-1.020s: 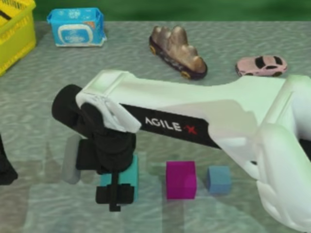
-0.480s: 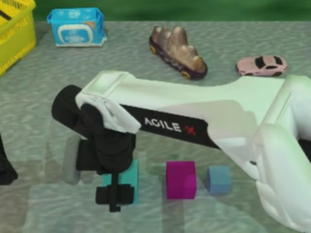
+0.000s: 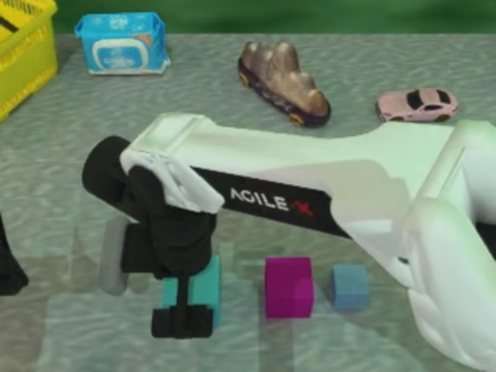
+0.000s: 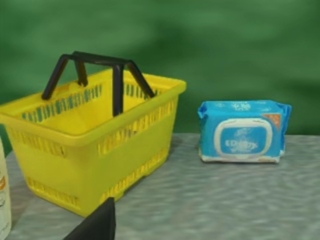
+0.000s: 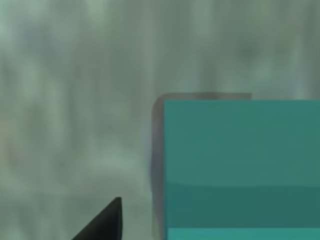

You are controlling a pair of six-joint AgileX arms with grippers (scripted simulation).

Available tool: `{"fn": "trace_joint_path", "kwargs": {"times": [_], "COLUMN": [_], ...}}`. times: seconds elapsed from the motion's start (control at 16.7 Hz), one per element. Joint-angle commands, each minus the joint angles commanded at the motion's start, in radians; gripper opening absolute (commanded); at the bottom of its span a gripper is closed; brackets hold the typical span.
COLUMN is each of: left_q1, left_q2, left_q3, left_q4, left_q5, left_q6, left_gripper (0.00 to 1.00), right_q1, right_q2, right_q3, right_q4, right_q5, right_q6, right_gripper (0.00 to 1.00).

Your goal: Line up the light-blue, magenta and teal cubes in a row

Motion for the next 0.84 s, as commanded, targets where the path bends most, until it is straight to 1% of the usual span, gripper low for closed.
{"fn": "trace_joint_path", "kwargs": {"times": [0.3, 0.66, 0.84], "left_q1": [0.0, 0.0, 0.0], "left_q2": [0.0, 0.0, 0.0], "left_q3": [0.0, 0.0, 0.0], "left_q4": [0.0, 0.0, 0.0], "left_q5": [0.0, 0.0, 0.0], "left_q6": [0.0, 0.0, 0.0], "left_gripper": [1.0, 1.0, 1.0], "right_q1": [-0.003, 0.004, 0.006], "right_q2": [0.0, -0.015, -0.022], "right_q3": [0.017, 0.204, 0.238], "right_q4": [-0.018, -0.227, -0.26], "right_q5": [0.0, -0.001, 0.0], "right_q6": [0.001, -0.001, -0.002], "right_gripper": [1.0, 1.0, 1.0]}}
